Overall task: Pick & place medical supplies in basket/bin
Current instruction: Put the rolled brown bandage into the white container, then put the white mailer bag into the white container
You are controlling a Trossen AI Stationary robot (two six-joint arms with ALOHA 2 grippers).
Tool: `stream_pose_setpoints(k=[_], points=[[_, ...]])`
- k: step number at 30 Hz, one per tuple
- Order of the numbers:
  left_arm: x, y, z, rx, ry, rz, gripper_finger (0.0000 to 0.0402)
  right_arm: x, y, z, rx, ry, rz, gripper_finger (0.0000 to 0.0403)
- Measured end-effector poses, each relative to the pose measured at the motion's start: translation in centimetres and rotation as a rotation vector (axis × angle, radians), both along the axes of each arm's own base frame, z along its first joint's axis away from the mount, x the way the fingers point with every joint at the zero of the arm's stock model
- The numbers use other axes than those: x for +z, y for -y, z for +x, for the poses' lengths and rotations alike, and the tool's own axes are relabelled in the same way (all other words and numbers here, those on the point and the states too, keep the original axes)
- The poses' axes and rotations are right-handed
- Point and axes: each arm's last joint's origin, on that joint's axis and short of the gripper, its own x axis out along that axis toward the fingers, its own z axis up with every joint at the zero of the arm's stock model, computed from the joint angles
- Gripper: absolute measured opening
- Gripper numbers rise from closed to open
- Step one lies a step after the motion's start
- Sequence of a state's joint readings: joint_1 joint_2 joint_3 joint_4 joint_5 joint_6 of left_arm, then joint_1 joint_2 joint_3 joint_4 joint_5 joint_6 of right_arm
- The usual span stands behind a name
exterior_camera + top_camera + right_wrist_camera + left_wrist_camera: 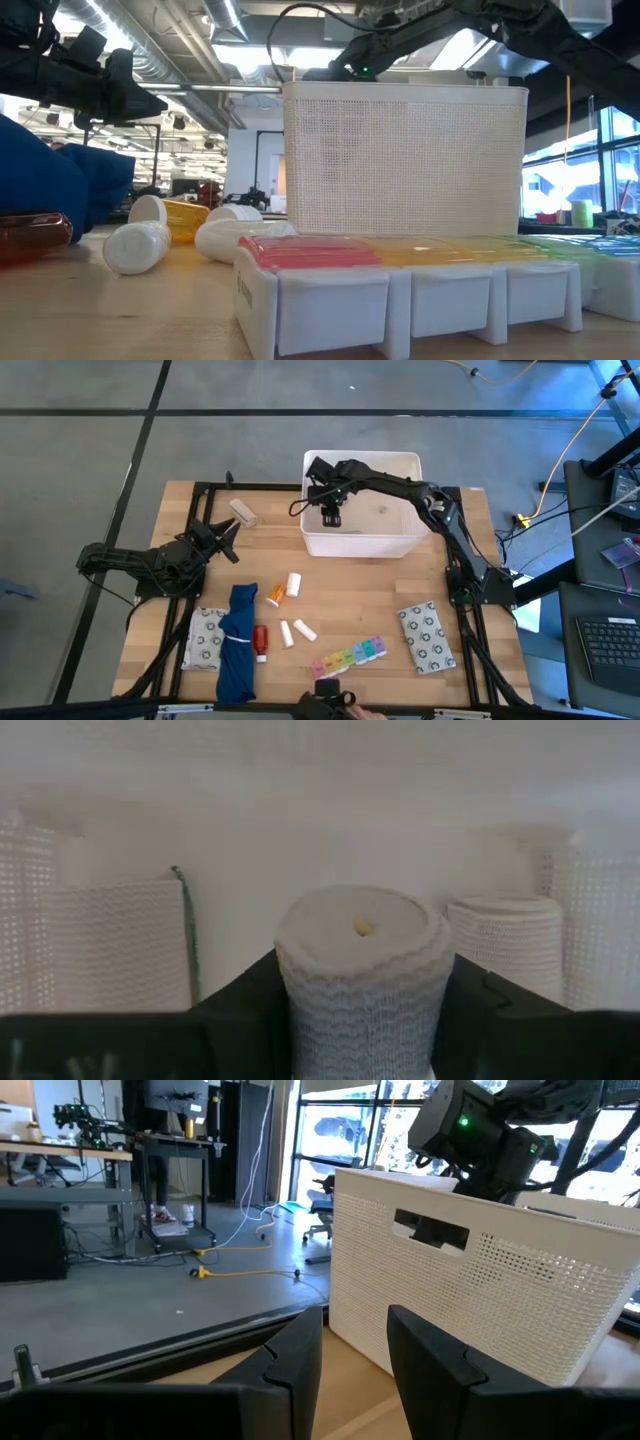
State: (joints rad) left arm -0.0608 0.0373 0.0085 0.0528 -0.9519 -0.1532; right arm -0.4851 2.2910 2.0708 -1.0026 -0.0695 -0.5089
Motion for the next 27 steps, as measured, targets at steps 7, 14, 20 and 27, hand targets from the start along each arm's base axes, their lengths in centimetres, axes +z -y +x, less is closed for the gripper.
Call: stream_pose_setpoints(k=[7, 14, 20, 27], points=[[0.0, 0.0, 0.0, 0.001, -0.002, 0.001, 0.0111, 0.0, 0.0, 0.0, 0.001, 0.015, 0.023, 0.0238], [0.0, 0.0, 0.0, 0.001, -0.002, 0.001, 0.0111, 0.9, 0.1, 0.2, -0.058, 0.026, 0.008, 0.0309], [0.0, 0.0, 0.0, 0.001, -0.016, 0.013, 0.0111, 5.6, -0.3, 0.3, -0.126, 0.06, -0.078, 0.0319], [0.0, 0.0, 0.0, 0.002, -0.035, 0.028, 0.0111, 12.1, -4.2, -1.3, -0.234, 0.217, 0.011, 0.032]])
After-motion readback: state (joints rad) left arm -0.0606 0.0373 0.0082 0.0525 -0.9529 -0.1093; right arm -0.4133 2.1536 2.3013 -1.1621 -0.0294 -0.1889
